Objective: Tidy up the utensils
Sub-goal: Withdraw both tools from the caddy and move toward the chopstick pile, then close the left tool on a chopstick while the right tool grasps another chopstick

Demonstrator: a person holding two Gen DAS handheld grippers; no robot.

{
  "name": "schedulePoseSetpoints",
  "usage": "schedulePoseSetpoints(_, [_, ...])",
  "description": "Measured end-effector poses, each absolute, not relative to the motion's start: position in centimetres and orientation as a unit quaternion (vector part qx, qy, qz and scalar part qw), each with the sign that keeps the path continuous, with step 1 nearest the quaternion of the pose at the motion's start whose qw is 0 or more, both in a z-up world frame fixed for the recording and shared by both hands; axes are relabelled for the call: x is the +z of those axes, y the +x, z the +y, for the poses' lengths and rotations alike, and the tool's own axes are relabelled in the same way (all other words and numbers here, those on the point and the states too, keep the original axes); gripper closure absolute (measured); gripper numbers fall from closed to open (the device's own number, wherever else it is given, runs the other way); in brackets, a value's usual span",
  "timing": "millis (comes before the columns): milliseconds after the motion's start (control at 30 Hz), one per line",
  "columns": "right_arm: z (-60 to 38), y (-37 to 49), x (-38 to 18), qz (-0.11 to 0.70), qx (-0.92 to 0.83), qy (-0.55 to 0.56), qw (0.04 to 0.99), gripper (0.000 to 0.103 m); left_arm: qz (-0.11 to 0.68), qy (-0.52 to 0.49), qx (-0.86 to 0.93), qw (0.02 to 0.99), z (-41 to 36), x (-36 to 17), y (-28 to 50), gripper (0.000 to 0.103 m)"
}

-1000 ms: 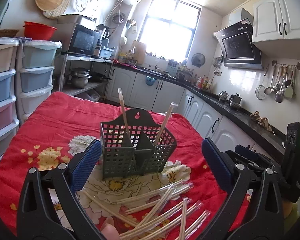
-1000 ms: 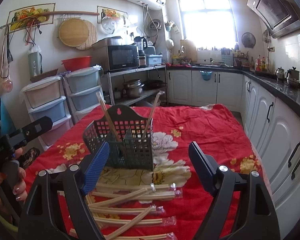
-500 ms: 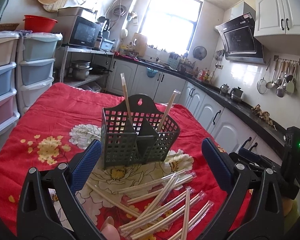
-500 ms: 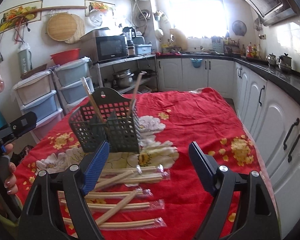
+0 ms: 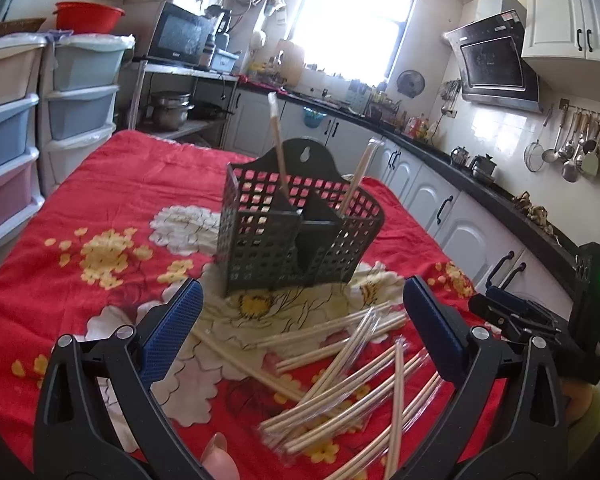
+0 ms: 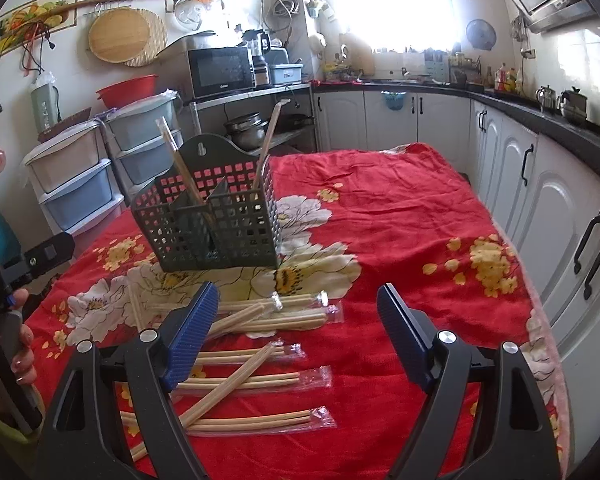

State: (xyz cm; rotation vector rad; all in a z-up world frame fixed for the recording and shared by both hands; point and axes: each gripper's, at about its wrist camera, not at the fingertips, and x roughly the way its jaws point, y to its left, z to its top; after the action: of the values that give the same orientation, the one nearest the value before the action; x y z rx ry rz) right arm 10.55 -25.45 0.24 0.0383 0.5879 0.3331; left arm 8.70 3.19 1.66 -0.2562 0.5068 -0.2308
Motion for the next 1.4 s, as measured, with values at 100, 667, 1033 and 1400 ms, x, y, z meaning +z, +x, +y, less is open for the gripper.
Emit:
schedulePoseSetpoints(100, [-25.1,10.6,-0.1,0.295,0.171,0.020,0.940,0.024,0.260,-0.128,-0.112,0.950,3.8,0.9,8.5,0.011])
schedulePoseSetpoints(667, [-23.0,11.2,-2.7,0.348,0.203,0.018,0.915,0.042,0.327,-0.116,-0.144,0.927,3.9,-3.3,7.6,0.012])
schedulePoseSetpoints(1033, [-22.2,12.3,-4.9,0.393,0.213,0.023,0.894,0.057,0.367,-0.112,-0.176,0.906,3.9,-5.7,7.6,0.036])
schedulePoseSetpoints(1400, [-21.4,14.0,-6.8,0.427,0.204,0.035,0.880,0.064,0.386,-0.116,-0.189,0.896,3.6,-6.6,7.8,0.049])
